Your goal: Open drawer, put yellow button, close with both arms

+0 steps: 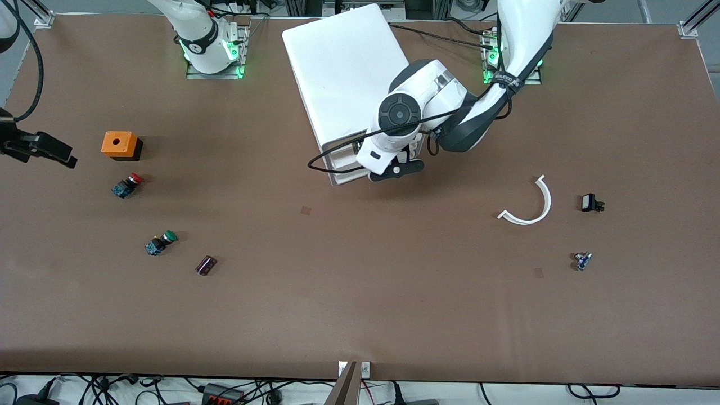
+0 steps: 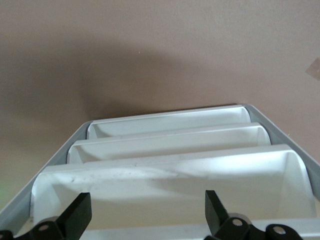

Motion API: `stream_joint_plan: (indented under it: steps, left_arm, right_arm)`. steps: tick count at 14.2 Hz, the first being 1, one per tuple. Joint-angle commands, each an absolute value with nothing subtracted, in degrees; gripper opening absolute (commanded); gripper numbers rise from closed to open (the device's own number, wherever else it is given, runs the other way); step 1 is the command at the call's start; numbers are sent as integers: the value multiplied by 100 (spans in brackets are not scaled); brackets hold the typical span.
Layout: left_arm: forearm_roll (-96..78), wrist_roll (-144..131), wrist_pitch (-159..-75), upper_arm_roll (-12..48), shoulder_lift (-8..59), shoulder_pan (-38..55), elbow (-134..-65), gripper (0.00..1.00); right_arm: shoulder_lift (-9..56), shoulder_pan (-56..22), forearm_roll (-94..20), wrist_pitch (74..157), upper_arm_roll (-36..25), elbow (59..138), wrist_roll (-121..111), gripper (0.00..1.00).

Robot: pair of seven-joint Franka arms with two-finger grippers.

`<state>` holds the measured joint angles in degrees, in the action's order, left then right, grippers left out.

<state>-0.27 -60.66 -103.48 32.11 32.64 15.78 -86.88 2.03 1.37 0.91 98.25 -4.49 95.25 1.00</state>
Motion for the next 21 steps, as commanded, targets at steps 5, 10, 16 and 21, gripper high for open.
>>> stream_joint_plan:
  steps: [5, 10, 16, 21]
  left_arm:
    - [-10, -5994, -10230, 3252, 3147, 1372, -8623, 100]
    - [720, -5329, -10230, 3252, 2989, 783, -8376, 100]
    - [1292, -3449, -10222, 3234, 2506, -297, -8288, 100]
    - [1275, -1718, -9573, 3208, 2031, -1009, -8087, 100]
  right_arm:
    - [96, 97, 176, 9396, -501, 9475, -97, 100]
    - [193, 53, 176, 9527, -492, 9466, -44, 100]
    - [193, 44, 176, 9703, -475, 9466, -88, 100]
    - [141, -88, 308, 9651, -439, 9475, -88, 100]
